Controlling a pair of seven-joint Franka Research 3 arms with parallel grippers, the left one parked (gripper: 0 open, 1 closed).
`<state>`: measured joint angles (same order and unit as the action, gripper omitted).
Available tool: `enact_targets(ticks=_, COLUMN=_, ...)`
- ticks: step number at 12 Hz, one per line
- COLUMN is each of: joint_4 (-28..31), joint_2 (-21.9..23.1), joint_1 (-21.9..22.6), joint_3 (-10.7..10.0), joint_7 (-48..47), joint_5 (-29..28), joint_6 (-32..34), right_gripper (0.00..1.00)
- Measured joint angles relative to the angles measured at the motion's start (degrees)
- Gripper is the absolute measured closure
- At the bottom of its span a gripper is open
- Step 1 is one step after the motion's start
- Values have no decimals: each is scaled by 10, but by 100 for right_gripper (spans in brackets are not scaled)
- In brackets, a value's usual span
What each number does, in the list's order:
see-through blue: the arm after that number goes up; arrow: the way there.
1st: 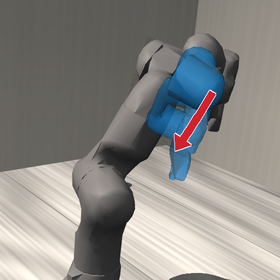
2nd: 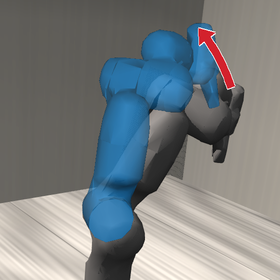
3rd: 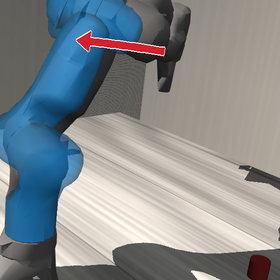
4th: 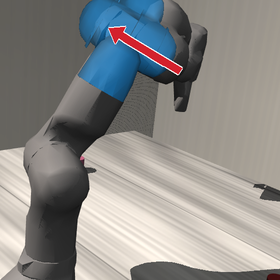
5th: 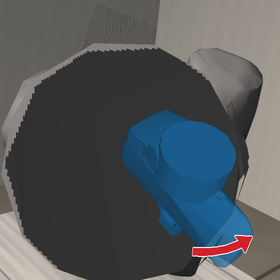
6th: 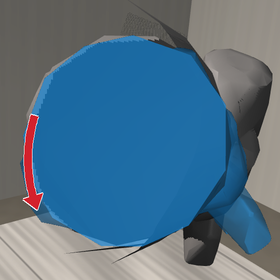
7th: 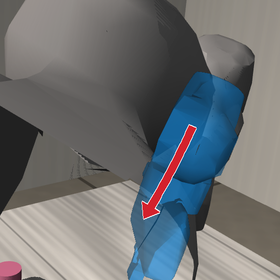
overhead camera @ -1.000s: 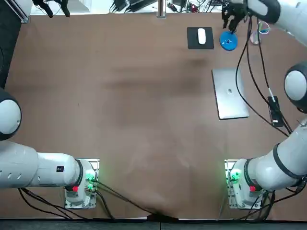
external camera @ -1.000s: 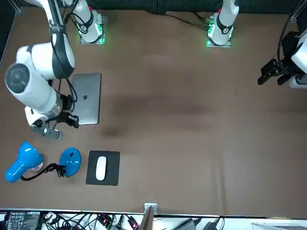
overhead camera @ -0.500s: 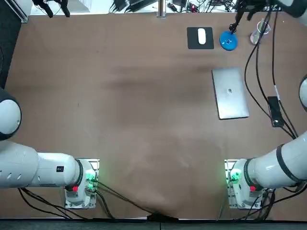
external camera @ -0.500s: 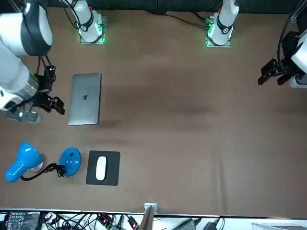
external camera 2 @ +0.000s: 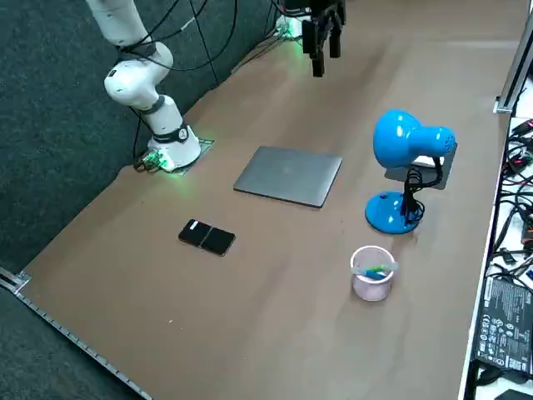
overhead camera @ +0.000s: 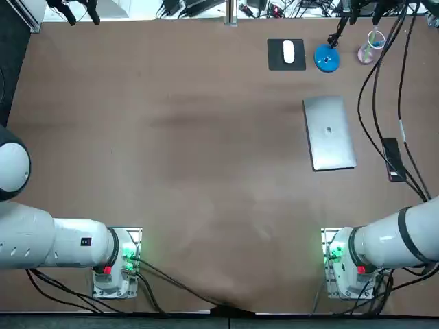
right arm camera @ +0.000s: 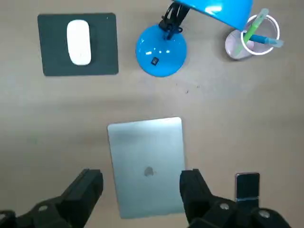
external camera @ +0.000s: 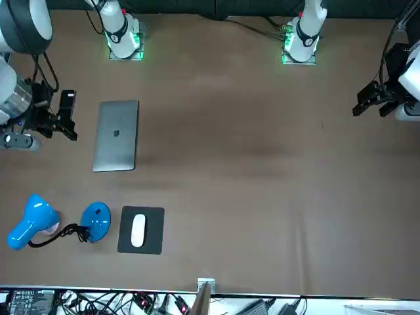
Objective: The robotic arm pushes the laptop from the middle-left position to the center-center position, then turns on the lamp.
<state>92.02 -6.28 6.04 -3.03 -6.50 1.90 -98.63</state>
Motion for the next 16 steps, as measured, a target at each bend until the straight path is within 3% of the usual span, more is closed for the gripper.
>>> enact_targets(ticks=8, joint_4=6, joint_2=65, joint_1=-11, joint_3=0, joint_7=47, joint_5=0, joint_6=78, right_gripper=0)
enact_targets(ticks=16, joint_4=49, joint_2=105, joint_1=-17, joint_3=-18, joint_7=46, joint_5=-39, joint_6=76, right_gripper=0)
